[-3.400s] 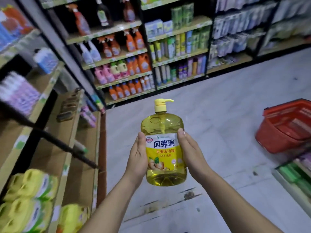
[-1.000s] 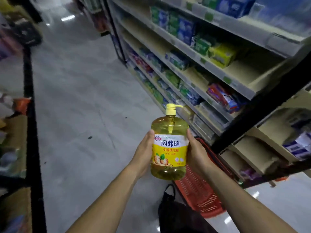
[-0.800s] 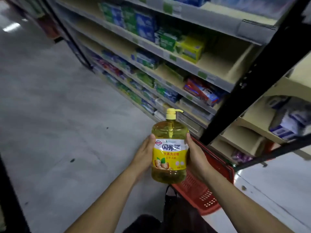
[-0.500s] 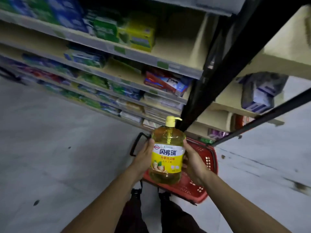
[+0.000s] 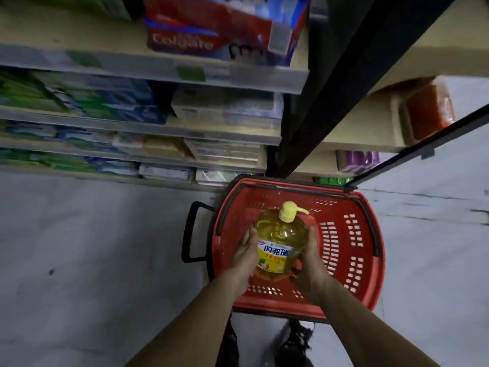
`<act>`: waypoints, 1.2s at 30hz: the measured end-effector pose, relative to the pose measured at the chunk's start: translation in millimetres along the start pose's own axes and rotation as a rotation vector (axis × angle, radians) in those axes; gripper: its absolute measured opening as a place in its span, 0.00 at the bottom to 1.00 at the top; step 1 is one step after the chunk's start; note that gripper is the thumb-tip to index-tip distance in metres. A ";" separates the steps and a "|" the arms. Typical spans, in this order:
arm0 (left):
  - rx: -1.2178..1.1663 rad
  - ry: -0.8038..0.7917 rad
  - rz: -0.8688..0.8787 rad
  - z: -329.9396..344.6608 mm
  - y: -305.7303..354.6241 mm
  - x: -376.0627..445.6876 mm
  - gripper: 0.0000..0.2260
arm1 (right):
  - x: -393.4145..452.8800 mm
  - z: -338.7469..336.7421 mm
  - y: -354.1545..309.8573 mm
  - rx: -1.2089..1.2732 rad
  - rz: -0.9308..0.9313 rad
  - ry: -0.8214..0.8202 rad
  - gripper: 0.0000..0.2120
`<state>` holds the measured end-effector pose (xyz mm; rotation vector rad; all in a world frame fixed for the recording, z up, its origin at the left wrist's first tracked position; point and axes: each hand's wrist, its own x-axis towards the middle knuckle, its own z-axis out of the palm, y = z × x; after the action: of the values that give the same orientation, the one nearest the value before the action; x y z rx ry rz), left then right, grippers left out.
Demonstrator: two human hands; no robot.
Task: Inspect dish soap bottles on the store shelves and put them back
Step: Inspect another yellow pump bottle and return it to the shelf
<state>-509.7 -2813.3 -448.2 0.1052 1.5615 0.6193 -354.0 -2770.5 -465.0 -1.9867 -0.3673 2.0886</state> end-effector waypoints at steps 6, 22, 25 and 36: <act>-0.208 0.058 0.020 16.2 -31.2 107.7 0.18 | 123.2 3.0 13.7 0.117 -0.051 0.000 0.31; -0.288 0.131 0.218 22.2 -80.7 278.3 0.12 | 313.7 -7.9 36.5 0.215 -0.065 -0.095 0.25; -0.354 0.138 0.171 19.6 -81.3 280.8 0.11 | 321.8 -6.0 37.0 0.205 -0.110 -0.077 0.24; 0.017 0.112 0.334 19.9 -76.9 285.7 0.10 | 330.5 -17.4 23.9 0.089 -0.171 0.000 0.24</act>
<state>-498.5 -2749.1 -737.5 0.3553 1.6720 0.8858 -353.2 -2680.9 -784.5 -1.8364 -0.4207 1.9641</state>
